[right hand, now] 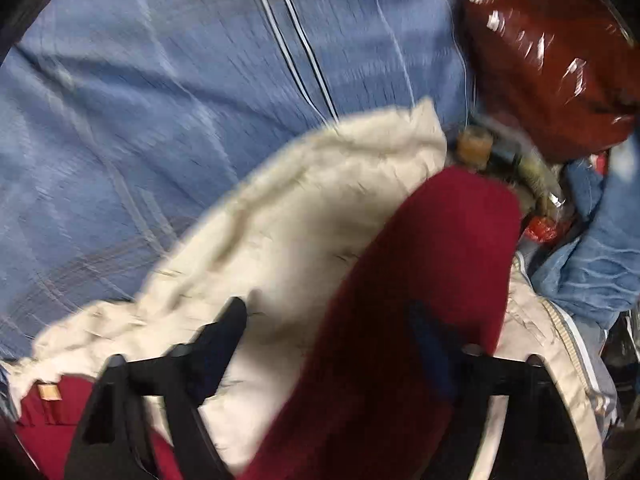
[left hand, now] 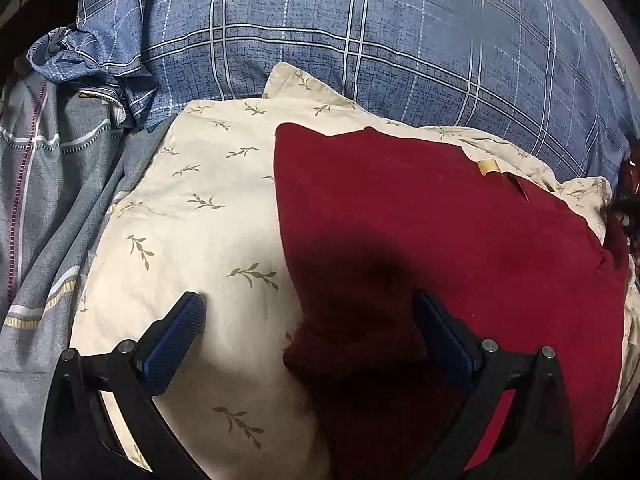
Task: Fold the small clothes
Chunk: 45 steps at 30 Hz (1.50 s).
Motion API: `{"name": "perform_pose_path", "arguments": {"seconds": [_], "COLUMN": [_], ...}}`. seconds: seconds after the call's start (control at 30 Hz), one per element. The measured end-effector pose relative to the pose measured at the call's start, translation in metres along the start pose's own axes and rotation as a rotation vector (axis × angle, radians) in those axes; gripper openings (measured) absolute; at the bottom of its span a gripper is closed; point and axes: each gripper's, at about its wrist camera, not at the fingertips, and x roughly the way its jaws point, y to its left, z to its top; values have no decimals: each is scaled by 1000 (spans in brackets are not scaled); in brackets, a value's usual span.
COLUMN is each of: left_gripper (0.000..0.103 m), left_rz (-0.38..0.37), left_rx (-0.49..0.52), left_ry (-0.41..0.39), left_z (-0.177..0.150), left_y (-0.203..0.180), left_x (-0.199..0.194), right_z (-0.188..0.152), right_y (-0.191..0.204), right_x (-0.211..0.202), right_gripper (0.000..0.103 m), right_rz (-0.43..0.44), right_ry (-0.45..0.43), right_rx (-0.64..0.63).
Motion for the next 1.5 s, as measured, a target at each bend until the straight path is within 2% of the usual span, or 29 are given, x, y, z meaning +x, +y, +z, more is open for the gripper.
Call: {"name": "perform_pose_path", "arguments": {"seconds": [0.03,0.1,0.23,0.3,0.4,0.5,0.6,0.63,0.67,0.7,0.73,0.8,0.93,1.0,1.1,1.13,1.27,1.43,1.47,1.5], "left_gripper": [103,103,103,103,103,103,103,103,103,103,103,103,103,103,103,103,103,103,103,103], "left_rz": [-3,-2,3,-7,-25,-28,-43,-49,-53,-58,-64,-71,-86,-86,-86,-81,-67,-61,-61,-60], "left_rx": [-4,-6,-32,-62,-103,-142,-181,-189,-194,-196,-193,-184,-184,-183,-167,-160,-151,-147,-146,-146], "left_ry": [2,1,-42,-76,-116,-137,-149,-155,-161,-167,-172,-179,-185,-181,-172,-169,-157,-152,-150,-150], "left_z": [0,1,1,3,6,8,10,11,11,11,11,12,14,15,12,11,9,9,9,9], "left_y": [1,0,3,8,18,29,38,40,41,42,42,41,41,40,36,35,33,33,34,34], "left_x": [0,0,-12,-22,-33,-37,-39,-40,-42,-43,-45,-46,-48,-46,-42,-41,-36,-33,-33,-33], "right_z": [-2,-10,-23,-31,-47,-72,-120,-133,-151,-167,-181,-201,-205,-201,-192,-191,-189,-194,-194,-193], "right_y": [-4,-11,-11,4,54,113,181,195,211,223,234,243,204,177,141,134,118,124,126,131], "right_x": [-1,-14,-68,-107,-167,-204,-219,-216,-207,-197,-181,-146,-121,-119,-122,-122,-125,-103,-98,-94], "right_gripper": [16,8,7,7,7,7,9,11,9,13,28,47,50,53,60,60,63,63,61,46], "right_rz": [33,85,233,314,479,662,828,847,849,836,804,739,749,743,680,657,467,346,330,305], "right_ry": [-4,-36,-129,-190,-250,-258,-215,-198,-178,-155,-112,-3,46,24,-46,-74,-189,-199,-192,-199], "right_rx": [4,-6,-34,-110,-247,-397,-582,-623,-666,-700,-736,-747,-607,-537,-475,-465,-483,-557,-577,-585]}}
